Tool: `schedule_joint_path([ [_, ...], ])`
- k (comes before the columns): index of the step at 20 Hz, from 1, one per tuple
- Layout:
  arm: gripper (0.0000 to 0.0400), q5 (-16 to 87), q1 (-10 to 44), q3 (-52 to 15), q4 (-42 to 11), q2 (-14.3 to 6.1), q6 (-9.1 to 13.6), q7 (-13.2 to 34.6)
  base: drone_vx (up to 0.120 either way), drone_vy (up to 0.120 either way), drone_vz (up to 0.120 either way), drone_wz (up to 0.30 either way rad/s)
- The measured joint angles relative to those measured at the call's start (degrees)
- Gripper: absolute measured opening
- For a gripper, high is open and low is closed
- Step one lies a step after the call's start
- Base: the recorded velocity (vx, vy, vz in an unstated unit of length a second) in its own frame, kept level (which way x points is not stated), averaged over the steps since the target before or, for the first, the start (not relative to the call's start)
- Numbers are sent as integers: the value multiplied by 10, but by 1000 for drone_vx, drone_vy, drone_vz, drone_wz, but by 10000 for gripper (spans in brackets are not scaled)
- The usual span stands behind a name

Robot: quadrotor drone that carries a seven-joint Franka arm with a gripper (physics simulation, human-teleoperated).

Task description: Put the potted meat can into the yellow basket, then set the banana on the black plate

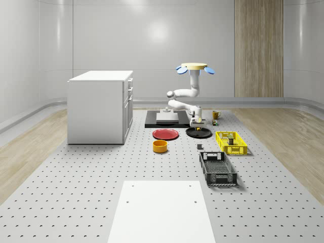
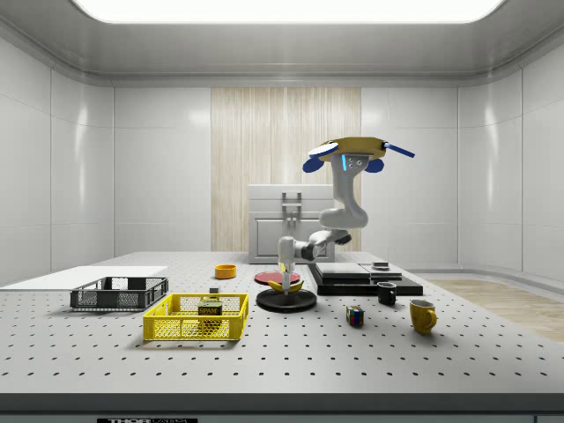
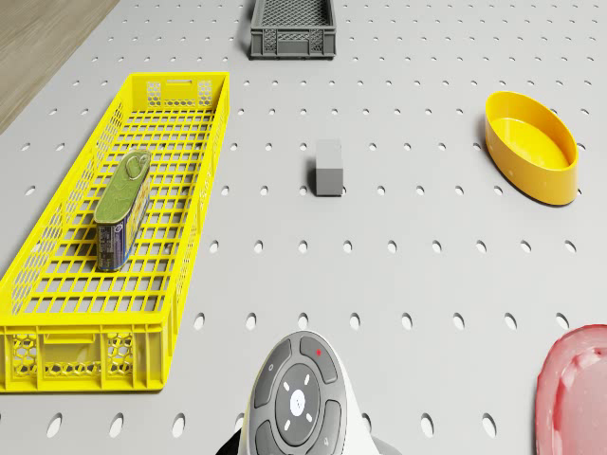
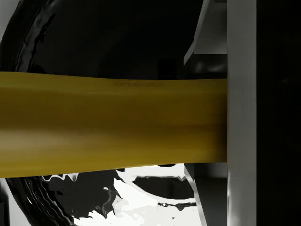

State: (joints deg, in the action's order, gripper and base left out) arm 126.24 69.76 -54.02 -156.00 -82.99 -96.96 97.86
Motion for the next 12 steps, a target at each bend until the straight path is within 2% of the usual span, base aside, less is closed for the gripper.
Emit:
schedule_joint_path([
  [4, 200, 17, 5, 18, 14, 6, -9, -4, 0, 0, 0, 0],
  [5, 165, 22, 17, 20, 11, 4, -8, 31, 0, 0, 0, 0],
  [6, 91, 24, 50, 22, 7, -8, -16, 84, 0, 0, 0, 0],
  [7, 0, 22, 94, 23, 12, -36, -65, 112, 0, 0, 0, 0],
  [8, 79, -19, 137, 16, 16, -88, -125, 130, 0, 0, 0, 0],
  [9, 158, -58, 181, 6, 25, -148, -177, 109, 0, 0, 0, 0],
  [10, 212, -102, 200, -1, 51, -176, -227, 70, 0, 0, 0, 0],
  [11, 254, -129, 212, -4, 84, -171, -244, 44, 0, 0, 0, 0],
  [12, 286, -126, 205, -8, 86, -164, -230, 43, 0, 0, 0, 0],
])
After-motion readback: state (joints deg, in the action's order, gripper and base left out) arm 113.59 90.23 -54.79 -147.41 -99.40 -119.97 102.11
